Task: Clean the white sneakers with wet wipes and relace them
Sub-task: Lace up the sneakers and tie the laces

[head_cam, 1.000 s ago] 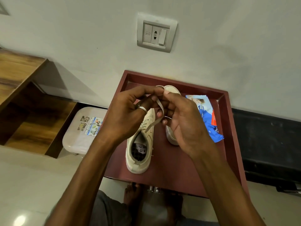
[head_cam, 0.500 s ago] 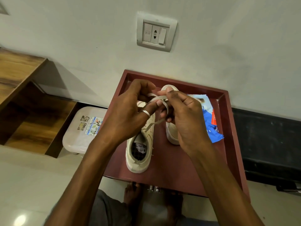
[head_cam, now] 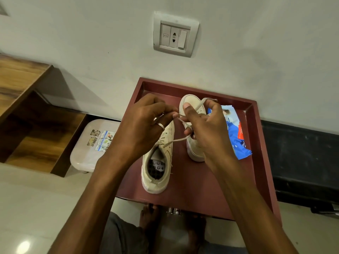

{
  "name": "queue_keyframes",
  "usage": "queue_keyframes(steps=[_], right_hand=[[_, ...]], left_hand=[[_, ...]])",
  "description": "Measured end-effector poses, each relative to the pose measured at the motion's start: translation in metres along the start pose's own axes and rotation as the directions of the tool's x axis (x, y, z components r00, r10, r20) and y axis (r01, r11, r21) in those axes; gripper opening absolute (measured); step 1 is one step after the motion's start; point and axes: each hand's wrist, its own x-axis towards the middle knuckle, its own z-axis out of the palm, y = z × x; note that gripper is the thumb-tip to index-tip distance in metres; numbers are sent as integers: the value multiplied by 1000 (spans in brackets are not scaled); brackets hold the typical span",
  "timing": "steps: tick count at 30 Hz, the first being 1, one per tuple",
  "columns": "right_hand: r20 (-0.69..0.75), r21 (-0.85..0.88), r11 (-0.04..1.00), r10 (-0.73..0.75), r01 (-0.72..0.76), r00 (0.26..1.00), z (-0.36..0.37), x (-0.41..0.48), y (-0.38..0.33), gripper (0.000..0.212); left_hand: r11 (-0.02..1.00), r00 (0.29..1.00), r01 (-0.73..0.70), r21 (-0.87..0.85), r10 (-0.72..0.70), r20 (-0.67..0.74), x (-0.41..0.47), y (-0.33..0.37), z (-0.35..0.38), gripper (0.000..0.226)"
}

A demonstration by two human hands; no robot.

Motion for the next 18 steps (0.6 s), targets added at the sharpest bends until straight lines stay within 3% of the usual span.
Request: queue_keyframes(steps=[4, 6, 9, 13, 18], right_hand=[[-6, -324, 941, -104, 97, 995, 2, 5, 12, 87], [24, -374, 915, -154, 151, 988, 3, 5, 12, 75], [82, -400, 877, -255, 266, 964, 3, 0, 6, 29], [175, -321, 882, -302, 344, 937, 4, -5, 2, 40], [365, -201, 923, -241, 329, 899, -3, -3, -1, 12]], left_hand=[[998, 999, -23, 66, 25, -26, -1, 0, 3, 18], [997, 999, -34, 76, 36, -21, -1, 1, 4, 19], [998, 1000, -15, 56, 17, -21, -1, 2, 3, 19], [999, 999, 38, 0, -38, -12, 0, 1, 1, 7], [988, 992, 126, -91, -127, 1, 1, 6, -3, 4]])
